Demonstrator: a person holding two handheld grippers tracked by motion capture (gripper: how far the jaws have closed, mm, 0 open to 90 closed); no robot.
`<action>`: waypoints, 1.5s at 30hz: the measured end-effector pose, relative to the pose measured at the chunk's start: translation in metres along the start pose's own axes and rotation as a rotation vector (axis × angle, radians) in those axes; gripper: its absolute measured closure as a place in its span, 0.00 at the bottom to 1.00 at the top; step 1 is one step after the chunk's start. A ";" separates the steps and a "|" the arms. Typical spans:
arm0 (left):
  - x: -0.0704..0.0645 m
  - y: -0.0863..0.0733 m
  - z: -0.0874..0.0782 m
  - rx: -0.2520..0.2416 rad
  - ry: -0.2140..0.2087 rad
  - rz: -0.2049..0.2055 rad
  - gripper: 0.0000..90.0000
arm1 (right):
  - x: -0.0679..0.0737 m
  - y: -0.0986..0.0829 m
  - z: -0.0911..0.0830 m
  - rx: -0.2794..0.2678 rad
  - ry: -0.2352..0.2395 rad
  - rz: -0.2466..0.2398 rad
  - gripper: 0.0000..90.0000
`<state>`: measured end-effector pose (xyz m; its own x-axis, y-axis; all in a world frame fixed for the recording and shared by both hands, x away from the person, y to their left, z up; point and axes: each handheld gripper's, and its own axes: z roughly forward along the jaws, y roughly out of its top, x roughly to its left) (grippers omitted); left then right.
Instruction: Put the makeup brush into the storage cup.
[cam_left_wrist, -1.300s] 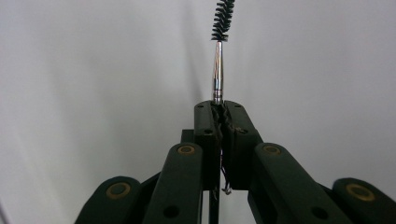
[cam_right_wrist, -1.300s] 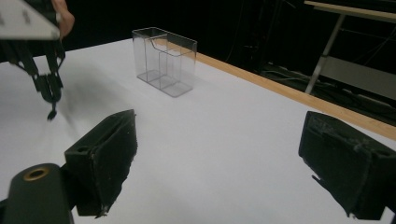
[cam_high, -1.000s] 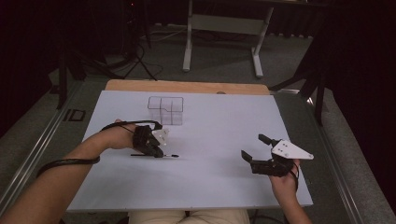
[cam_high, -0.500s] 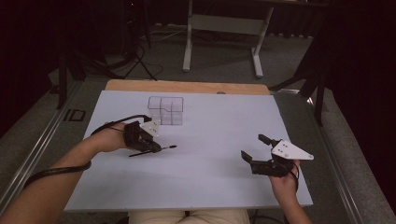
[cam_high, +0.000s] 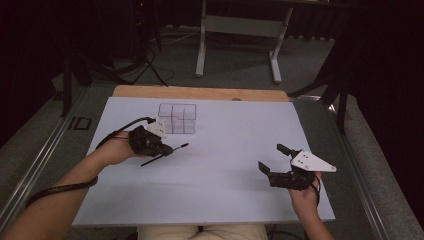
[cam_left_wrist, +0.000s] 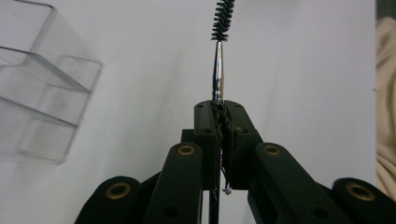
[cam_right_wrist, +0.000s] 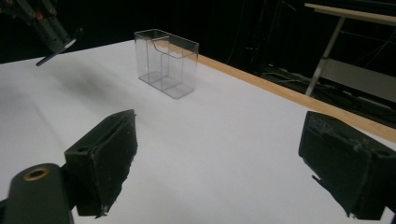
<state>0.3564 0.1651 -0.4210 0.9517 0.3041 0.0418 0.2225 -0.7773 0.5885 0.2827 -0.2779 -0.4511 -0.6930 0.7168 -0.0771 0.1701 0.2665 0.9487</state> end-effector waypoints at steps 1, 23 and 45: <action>0.000 -0.001 -0.001 -0.016 -0.001 -0.008 0.96 | 0.000 0.000 0.000 0.001 0.000 -0.002 0.13; -0.010 -0.007 -0.015 -0.316 0.180 -0.221 0.96 | 0.007 0.005 -0.001 -0.020 0.012 0.032 0.13; -0.024 0.010 -0.034 -0.536 0.265 -0.270 0.96 | 0.028 0.035 0.018 -0.006 0.032 -0.006 0.13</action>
<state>0.3280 0.1689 -0.3887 0.7775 0.6288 -0.0069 0.2454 -0.2933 0.9240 0.2821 -0.2372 -0.4253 -0.7161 0.6942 -0.0732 0.1616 0.2669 0.9501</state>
